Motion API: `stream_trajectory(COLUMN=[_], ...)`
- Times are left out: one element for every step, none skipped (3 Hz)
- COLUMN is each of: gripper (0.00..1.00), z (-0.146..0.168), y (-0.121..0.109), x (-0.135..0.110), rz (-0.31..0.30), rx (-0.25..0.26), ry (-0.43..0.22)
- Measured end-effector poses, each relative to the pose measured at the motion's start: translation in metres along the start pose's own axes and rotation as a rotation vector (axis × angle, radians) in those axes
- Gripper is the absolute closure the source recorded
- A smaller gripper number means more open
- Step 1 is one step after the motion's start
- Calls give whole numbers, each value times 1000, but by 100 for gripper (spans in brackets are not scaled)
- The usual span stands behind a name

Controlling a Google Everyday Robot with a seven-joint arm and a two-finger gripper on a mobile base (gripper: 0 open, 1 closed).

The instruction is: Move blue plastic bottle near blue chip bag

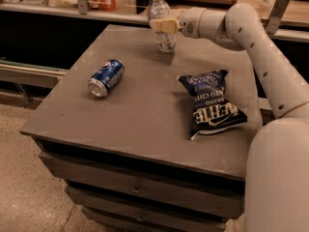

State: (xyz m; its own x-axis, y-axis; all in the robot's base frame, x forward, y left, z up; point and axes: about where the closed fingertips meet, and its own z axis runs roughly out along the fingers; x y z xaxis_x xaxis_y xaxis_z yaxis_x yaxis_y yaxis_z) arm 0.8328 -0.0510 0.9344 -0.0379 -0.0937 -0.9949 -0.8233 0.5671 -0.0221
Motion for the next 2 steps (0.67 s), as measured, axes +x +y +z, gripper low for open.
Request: stream_trajectory(gripper=[65, 89], z=[-4, -44], y=[1, -4], x=[-3, -6], rz=[-12, -26], rx=[-1, 41], ry=[-6, 66])
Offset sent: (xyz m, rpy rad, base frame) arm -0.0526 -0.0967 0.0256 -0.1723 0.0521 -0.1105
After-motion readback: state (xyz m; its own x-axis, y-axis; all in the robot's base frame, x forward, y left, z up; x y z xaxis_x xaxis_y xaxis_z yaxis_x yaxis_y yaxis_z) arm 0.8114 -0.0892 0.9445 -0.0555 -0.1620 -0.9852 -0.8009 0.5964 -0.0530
